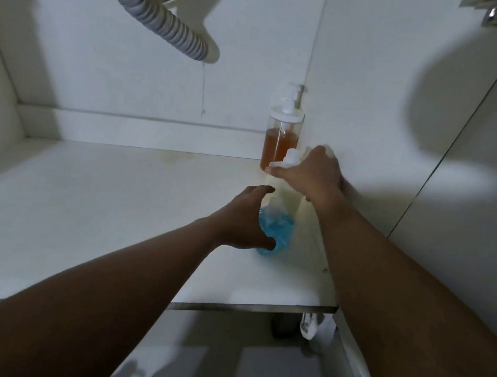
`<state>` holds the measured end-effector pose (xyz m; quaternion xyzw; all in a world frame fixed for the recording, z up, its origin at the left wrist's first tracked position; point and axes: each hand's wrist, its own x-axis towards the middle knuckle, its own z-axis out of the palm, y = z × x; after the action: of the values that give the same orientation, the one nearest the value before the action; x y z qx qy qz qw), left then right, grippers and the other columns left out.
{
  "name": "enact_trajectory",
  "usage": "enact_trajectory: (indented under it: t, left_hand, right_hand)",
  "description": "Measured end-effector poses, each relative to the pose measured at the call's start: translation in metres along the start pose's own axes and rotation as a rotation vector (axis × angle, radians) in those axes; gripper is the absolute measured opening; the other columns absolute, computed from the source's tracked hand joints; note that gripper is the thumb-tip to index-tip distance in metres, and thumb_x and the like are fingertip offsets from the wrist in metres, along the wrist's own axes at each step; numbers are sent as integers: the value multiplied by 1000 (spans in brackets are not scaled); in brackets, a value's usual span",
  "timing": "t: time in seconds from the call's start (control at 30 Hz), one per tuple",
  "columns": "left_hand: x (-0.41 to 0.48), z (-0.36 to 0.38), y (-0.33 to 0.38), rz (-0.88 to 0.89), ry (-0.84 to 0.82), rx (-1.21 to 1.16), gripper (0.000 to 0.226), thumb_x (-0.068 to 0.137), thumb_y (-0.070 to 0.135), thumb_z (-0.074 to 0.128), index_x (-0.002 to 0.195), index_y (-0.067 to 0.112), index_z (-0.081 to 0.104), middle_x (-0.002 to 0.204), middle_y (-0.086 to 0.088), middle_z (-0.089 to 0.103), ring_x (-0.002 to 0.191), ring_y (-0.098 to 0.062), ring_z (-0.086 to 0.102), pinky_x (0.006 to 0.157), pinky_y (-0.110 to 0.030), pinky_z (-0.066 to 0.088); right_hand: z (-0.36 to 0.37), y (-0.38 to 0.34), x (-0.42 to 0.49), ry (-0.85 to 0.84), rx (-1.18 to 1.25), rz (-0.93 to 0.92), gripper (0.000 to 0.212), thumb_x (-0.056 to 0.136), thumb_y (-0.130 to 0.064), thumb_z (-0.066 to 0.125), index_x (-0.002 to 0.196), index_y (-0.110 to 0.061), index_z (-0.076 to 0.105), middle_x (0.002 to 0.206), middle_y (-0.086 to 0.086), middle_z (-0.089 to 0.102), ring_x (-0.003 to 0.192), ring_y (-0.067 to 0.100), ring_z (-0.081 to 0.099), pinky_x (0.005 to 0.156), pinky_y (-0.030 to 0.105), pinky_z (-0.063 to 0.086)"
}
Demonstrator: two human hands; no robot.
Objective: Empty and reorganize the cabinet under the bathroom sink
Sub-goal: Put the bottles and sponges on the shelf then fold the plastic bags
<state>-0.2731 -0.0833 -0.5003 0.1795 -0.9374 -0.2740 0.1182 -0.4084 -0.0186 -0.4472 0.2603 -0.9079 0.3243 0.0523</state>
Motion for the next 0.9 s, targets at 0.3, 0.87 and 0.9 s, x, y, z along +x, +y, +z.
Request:
enact_trajectory:
  t: [0.3,0.87,0.9]
  left_hand:
    - [-11,30,-6,-124,257,-90,53,77,31,83,122,14,62,125,-3,55,98,-17,55,91,-29,54]
    - [89,32,-24,-169,310,31,48,85,39,73,130,25,62,125,3,58,93,-11,51,85,-31,53]
    - [96,33,-25,-166,311,31,47,86,39,73,130,25,62,124,3,59,94,-11,52,86,-31,52]
  right_hand:
    - [-13,-3,0,58,-113,-261,28,90,-17,66,118,-20,63,114,-1,66,90,16,63,72,24,49]
    - [29,-19,85,115,-291,-240,30,96,-24,55,118,-4,58,112,9,62,93,20,56,74,24,37]
    - [30,-18,91,94,-296,-231,28,96,-19,53,119,-3,57,115,12,60,101,25,58,75,27,38]
